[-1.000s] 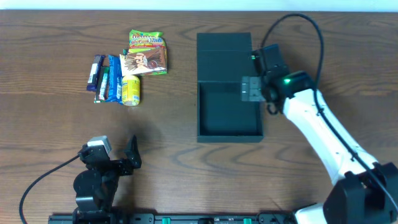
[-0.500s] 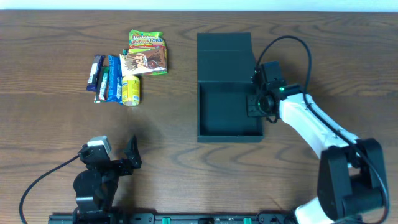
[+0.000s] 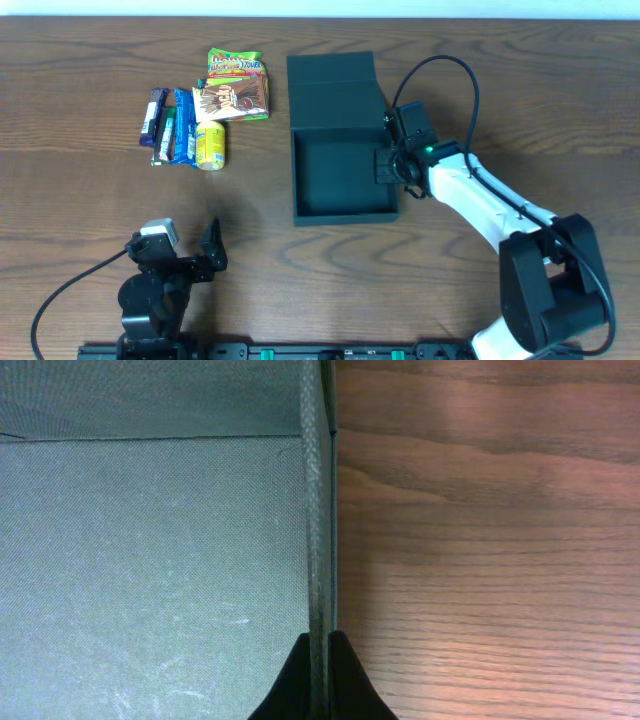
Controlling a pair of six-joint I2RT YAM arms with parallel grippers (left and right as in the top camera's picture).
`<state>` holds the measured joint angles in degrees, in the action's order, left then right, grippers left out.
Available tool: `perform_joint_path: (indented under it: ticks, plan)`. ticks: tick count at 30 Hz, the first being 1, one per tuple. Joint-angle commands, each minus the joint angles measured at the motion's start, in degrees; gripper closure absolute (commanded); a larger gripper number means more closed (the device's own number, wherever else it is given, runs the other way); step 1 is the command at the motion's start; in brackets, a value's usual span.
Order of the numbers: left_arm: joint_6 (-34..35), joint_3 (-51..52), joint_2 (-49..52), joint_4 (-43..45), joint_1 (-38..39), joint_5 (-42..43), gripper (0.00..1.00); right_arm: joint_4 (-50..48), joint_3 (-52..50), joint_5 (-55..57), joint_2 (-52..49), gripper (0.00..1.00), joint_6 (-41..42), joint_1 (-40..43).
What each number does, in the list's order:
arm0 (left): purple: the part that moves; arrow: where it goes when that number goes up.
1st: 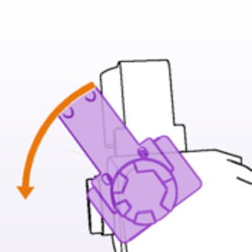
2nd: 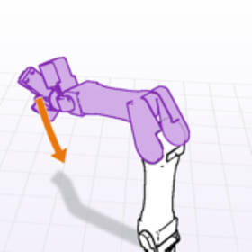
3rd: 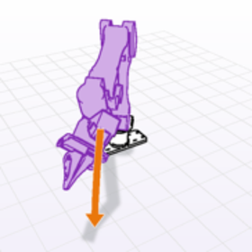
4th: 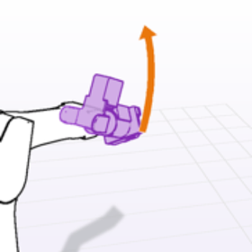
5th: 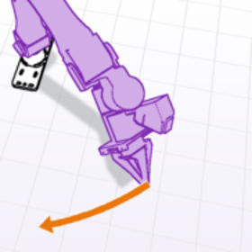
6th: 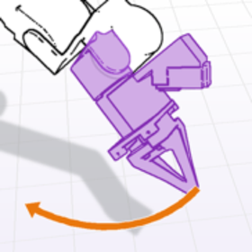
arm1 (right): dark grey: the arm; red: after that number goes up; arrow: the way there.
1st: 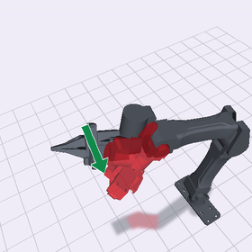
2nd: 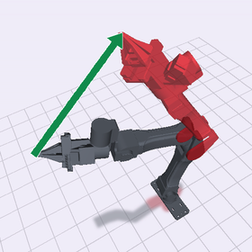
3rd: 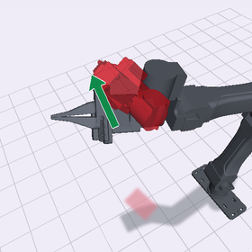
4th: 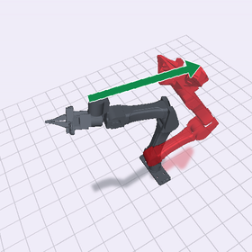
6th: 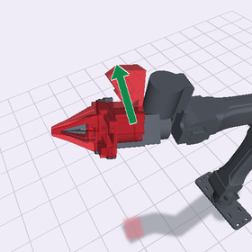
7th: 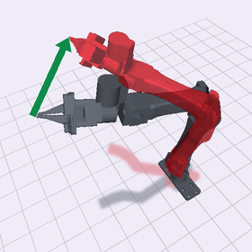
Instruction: Pack container
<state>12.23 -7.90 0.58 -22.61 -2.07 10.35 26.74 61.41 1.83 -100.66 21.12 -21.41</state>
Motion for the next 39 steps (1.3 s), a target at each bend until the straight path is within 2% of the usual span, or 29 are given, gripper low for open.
perform_joint_path:
  ticks: [1,10,11,12,13,14,15,21,22,23,27,30,33,39]
  plan:
    - [0.7,1.2,-0.4,-0.3,0.2,0.2,0.05,-1.8,0.4,0.2,-0.1,0.98,5.5,-1.1]
    - [0.7,1.2,-0.4,-0.3,0.2,0.2,0.04,-5.4,0.5,3.0,-1.3,0.99,6.5,-1.4]
    - [0.7,1.2,-0.4,-0.3,0.2,0.2,0.05,-5.9,0.5,2.6,-1.5,0.88,5.1,-1.5]
    - [0.7,1.2,-0.4,-0.3,0.2,0.2,0.05,-6.4,0.5,2.5,-1.5,0.58,3.4,-1.6]
    - [0.7,1.2,-0.4,-0.3,0.2,0.2,0.05,-6.4,0.5,2.4,-1.5,0.4,2.7,-1.6]
    - [0.7,1.2,-0.4,-0.3,0.2,0.2,0.05,-6.4,0.5,2.4,-1.5,0.14,2.3,-1.6]
    - [0.7,1.2,-0.4,-0.3,0.2,0.2,0.05,-6.1,0.5,2.4,-1.5,0.01,2.4,-1.6]
    - [0.7,1.2,-0.4,-0.3,0.2,0.2,0.05,-5.3,0.5,1.3,-1.5,0.01,-2.6,-1.4]
    - [0.7,1.2,-0.4,-0.3,0.2,0.2,0.05,-5.0,0.5,0.9,-1.5,0.02,-3.7,-1.4]
    - [0.7,1.2,-0.4,-0.3,0.2,0.2,0.05,-4.6,0.5,0.9,-1.5,0.11,-4.3,-1.4]
    - [0.7,1.2,-0.4,-0.3,0.2,0.2,0.04,-2.2,0.5,0.9,-1.5,0.55,-6.4,-1.4]
    - [0.7,1.2,-0.4,-0.3,0.2,0.2,0.04,-0.5,0.5,1.0,-1.5,0.82,-7.0,-1.4]
    - [0.7,1.2,-0.4,-0.3,0.2,0.2,0.05,0.3,0.5,1.4,-1.5,0.95,-7.1,-1.4]
    - [0.7,1.2,-0.4,-0.3,0.2,0.2,0.05,2.7,0.5,1.8,-1.5,0.99,-8.1,-1.4]
